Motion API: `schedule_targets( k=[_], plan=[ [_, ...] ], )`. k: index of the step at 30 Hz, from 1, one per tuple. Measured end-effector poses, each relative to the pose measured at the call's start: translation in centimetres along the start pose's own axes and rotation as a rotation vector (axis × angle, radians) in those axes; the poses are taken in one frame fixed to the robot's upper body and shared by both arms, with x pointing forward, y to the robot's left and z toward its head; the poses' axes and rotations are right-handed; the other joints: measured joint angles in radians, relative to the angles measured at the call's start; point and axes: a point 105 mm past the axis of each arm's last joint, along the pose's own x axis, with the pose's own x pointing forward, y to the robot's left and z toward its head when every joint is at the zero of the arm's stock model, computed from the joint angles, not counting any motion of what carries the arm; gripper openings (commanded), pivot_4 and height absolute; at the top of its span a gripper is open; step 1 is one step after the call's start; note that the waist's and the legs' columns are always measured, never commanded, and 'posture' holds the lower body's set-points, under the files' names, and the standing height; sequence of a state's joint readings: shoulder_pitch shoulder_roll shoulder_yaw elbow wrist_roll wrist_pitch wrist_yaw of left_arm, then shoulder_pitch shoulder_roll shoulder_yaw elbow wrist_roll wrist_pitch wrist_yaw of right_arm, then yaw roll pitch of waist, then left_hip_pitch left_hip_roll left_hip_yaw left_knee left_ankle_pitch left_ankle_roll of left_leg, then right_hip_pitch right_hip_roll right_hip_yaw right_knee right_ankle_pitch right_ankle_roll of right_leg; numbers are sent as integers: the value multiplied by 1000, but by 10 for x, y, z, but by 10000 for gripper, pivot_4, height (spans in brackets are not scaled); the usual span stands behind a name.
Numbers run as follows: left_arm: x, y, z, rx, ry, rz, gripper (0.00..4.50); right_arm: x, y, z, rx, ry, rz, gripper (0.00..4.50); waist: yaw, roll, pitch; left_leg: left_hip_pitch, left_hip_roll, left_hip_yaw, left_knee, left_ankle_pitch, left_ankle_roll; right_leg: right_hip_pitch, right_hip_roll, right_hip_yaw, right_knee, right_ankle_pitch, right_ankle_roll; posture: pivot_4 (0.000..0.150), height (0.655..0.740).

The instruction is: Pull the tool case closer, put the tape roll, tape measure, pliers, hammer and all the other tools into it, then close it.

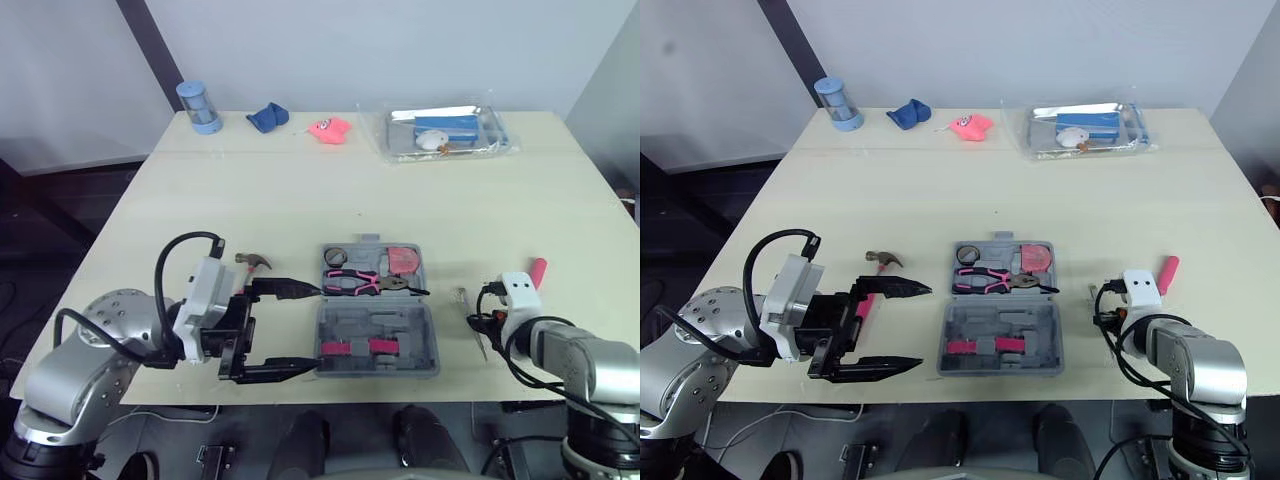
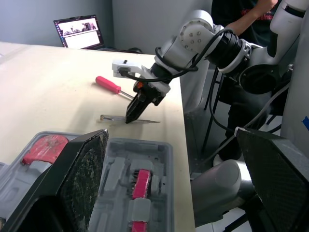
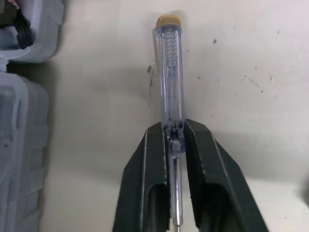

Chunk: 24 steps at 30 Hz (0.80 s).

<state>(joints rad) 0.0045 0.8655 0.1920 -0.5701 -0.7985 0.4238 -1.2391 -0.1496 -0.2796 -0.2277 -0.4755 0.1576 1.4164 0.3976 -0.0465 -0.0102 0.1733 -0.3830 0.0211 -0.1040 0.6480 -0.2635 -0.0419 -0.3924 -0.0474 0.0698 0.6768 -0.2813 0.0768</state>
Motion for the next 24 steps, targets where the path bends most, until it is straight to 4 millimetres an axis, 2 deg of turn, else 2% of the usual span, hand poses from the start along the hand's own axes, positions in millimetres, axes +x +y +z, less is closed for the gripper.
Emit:
schedule_targets(
  k=[5,6,12,16,17,18,20,24],
  plan=[
    [-1,0,0,-1,6,-8,45000,2,2,2,-46,-71,3,43487,4,0,0,0,0,0,0,0,0,0,0,0,0,0,0,1500,7400],
    [-1,0,1,0,8,-9,45000,1,2,1,-60,-78,1,44671,5,0,0,0,0,0,0,0,0,0,0,0,0,0,0,1500,7400],
    [-3,3,2,3,13,-14,45000,-8,-9,-14,-145,-148,-42,44671,4,0,0,0,0,0,0,0,0,0,0,0,0,0,0,1500,7400],
    [-4,4,2,2,13,-18,45000,-11,-6,-25,-137,-198,-35,44671,2,0,0,0,0,0,-1,0,0,-1,0,0,0,0,0,1500,7400],
    [-4,4,3,6,14,-23,45000,-10,-3,-29,-133,-209,-23,44671,0,1,0,0,0,0,-1,0,0,-1,0,1,0,0,0,1500,7400],
    [-4,5,3,10,13,-31,45000,-10,-1,-24,-144,-269,-16,44671,0,0,0,0,0,2,-1,0,0,-1,0,1,0,0,0,1500,7400],
    [-5,8,6,20,14,-41,45000,2,9,-28,-118,-352,35,44671,2,1,0,0,0,2,-1,0,0,-1,0,1,0,0,0,1500,7400],
    [-6,10,5,18,18,-39,45000,6,8,-29,-121,-401,37,44671,1,1,1,0,0,2,-1,0,0,-1,0,2,0,0,0,1500,7400]
  ],
)
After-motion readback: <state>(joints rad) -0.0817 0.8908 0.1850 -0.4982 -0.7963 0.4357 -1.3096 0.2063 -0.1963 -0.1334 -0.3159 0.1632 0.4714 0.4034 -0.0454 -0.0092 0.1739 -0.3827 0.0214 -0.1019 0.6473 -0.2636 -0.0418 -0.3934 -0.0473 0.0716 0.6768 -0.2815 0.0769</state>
